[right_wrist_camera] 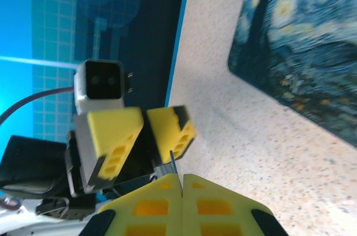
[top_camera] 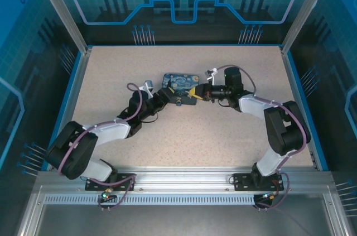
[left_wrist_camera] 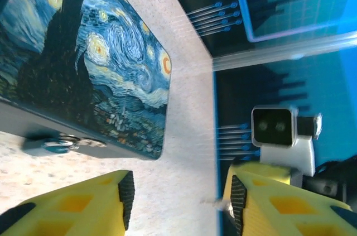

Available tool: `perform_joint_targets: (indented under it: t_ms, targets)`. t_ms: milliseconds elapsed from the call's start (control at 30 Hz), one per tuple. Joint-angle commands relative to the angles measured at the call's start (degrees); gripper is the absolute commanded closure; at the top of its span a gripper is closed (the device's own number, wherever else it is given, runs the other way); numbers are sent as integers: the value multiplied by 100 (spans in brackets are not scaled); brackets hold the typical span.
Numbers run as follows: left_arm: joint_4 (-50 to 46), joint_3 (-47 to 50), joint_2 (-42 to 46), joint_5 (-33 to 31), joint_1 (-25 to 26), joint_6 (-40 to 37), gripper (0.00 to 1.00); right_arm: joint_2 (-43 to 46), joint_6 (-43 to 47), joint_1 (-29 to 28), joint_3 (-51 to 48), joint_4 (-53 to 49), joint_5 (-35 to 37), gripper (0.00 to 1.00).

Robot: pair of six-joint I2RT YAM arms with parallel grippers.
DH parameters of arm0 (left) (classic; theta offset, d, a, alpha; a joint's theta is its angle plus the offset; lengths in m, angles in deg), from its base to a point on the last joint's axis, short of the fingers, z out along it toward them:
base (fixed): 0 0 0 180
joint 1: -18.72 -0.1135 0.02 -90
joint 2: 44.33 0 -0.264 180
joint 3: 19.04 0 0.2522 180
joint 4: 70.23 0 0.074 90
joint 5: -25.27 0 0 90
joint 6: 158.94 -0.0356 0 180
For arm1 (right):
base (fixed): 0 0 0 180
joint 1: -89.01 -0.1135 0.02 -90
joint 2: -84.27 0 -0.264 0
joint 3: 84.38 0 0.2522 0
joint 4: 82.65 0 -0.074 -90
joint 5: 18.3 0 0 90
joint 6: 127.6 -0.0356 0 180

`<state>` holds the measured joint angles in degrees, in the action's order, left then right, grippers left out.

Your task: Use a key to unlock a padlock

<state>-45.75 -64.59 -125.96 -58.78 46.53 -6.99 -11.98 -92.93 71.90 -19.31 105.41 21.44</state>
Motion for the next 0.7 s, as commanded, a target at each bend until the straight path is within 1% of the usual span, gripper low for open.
perform_joint_targets:
  t_ms: [0,100,333,533,667]
  targets:
    - [-1271,-305,98,716,2,-1653,47,-165,312,102,215,-254,249,100]
    - [-1539,-398,-223,950,5,-2424,47,-464,266,142,445,-275,440,100]
    - [-1133,-297,-893,851,13,-3212,49,-1014,206,143,873,-374,790,100]
    - [-524,-308,-1410,692,47,-3803,49,-1275,162,148,950,-457,983,100]
    - [-340,-469,-1728,491,128,-4238,49,-1425,150,153,995,-546,1057,100]
